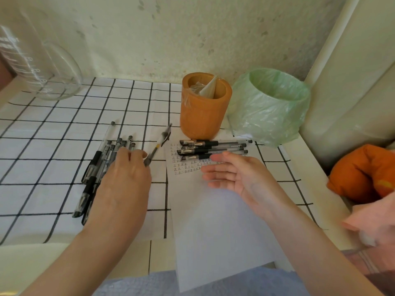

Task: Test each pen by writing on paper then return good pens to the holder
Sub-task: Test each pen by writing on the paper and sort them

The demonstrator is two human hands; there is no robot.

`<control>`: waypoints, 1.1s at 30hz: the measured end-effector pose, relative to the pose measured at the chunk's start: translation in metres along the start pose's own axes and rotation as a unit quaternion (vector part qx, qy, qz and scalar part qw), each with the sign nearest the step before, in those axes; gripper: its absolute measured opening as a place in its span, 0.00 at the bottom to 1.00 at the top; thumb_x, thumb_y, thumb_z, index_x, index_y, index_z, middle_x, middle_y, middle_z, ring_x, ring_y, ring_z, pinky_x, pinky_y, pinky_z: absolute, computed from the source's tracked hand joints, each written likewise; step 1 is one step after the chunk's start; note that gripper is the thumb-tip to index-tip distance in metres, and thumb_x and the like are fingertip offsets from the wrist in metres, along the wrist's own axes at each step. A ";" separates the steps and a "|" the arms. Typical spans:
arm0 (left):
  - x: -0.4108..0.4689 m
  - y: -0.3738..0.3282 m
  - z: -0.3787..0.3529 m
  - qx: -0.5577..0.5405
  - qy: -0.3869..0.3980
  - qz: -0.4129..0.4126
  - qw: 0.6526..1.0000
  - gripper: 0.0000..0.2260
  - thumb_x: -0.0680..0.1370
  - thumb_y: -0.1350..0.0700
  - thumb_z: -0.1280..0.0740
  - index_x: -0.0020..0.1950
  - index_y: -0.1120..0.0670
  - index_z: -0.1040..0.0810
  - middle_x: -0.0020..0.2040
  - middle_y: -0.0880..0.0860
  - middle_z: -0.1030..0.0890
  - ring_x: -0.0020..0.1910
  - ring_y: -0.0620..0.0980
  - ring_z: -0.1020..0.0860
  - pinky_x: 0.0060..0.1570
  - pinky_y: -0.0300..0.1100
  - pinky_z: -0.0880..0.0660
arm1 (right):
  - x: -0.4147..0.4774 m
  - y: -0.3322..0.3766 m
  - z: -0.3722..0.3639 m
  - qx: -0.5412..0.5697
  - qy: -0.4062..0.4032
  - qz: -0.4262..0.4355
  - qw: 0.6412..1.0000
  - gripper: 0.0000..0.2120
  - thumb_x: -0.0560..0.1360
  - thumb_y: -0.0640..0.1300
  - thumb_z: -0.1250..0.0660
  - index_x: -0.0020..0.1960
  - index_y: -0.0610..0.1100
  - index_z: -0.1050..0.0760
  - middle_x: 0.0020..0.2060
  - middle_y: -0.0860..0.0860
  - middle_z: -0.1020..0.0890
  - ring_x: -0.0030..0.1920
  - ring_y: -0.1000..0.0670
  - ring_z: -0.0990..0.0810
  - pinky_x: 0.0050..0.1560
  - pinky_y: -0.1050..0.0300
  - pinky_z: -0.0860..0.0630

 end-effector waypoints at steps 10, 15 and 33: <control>-0.011 -0.060 -0.009 -0.234 0.072 -0.128 0.961 0.12 0.75 0.50 0.39 0.56 0.50 0.25 0.47 0.43 0.27 0.44 0.40 0.25 0.42 0.35 0.26 | -0.002 0.023 -0.030 0.037 0.102 0.110 0.988 0.22 0.75 0.52 0.42 0.62 0.40 0.26 0.56 0.44 0.18 0.58 0.47 0.19 0.61 0.53 0.24; -0.011 -0.056 -0.018 -0.294 0.114 -0.084 0.945 0.15 0.74 0.42 0.42 0.55 0.46 0.25 0.45 0.40 0.23 0.46 0.38 0.24 0.45 0.33 0.26 | -0.001 0.034 -0.020 0.209 0.101 0.094 0.968 0.15 0.80 0.50 0.45 0.48 0.41 0.26 0.31 0.50 0.23 0.33 0.51 0.23 0.42 0.55 0.21; -0.022 -0.065 -0.031 -0.104 0.122 -0.190 0.969 0.10 0.78 0.51 0.42 0.53 0.47 0.22 0.46 0.43 0.22 0.34 0.41 0.24 0.30 0.39 0.25 | 0.004 0.039 0.011 0.295 0.056 0.032 0.953 0.17 0.73 0.55 0.37 0.42 0.40 0.24 0.21 0.54 0.36 0.17 0.56 0.40 0.18 0.66 0.42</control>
Point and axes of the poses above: each hand's wrist, its own x-axis towards the middle knuckle, its own z-axis out of the back of the hand, y = z × x, the point moved 10 cm from there along x, towards the middle knuckle
